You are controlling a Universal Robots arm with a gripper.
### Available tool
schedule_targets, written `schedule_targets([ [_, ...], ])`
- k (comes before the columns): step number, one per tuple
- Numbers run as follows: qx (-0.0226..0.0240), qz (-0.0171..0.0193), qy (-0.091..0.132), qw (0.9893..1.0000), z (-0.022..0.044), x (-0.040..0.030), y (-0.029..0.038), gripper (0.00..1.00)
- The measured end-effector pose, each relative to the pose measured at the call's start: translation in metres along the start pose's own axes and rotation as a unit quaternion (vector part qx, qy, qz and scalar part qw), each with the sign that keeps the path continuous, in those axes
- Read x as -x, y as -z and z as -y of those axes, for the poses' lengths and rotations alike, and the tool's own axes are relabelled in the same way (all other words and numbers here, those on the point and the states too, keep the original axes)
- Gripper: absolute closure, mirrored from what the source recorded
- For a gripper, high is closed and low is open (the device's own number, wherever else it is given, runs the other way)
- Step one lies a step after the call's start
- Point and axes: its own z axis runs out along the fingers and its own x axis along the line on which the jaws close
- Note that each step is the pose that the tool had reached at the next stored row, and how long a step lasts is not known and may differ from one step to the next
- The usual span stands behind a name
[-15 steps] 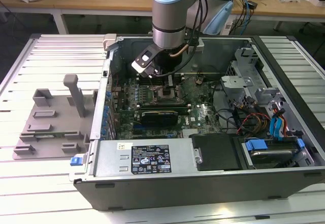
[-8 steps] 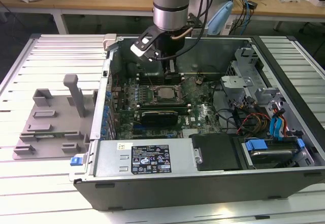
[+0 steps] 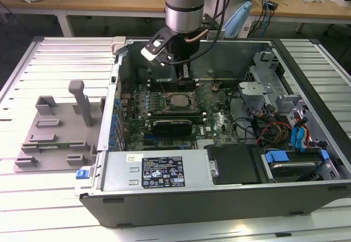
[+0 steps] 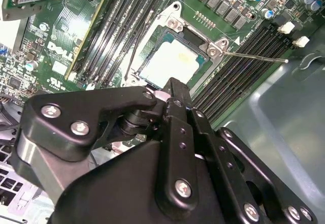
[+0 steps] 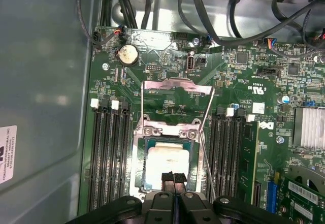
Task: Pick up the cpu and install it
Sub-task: 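Close the cpu cover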
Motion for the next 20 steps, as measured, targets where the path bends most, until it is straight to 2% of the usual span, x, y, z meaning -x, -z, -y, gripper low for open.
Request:
schedule_targets([
  [8,-0.0001,-0.0005,0.000,1.0000,0.0000,0.0001,0.0018,0.89],
  [11,0.0000,-0.0006,0.000,1.0000,-0.0006,0.0003,0.0150,0.89],
  [12,0.0000,-0.0006,0.000,1.0000,-0.0007,0.0003,0.0174,0.89],
  [14,0.0000,-0.0006,0.000,1.0000,-0.0022,0.0004,0.0181,0.89],
  [15,0.0000,-0.0006,0.000,1.0000,-0.0081,0.0009,0.0178,0.89],
  [16,0.0000,-0.0006,0.000,1.0000,-0.0096,0.0010,0.0178,0.89],
  [20,0.0001,-0.0007,0.000,1.0000,-0.0097,0.0009,0.0184,0.89],
])
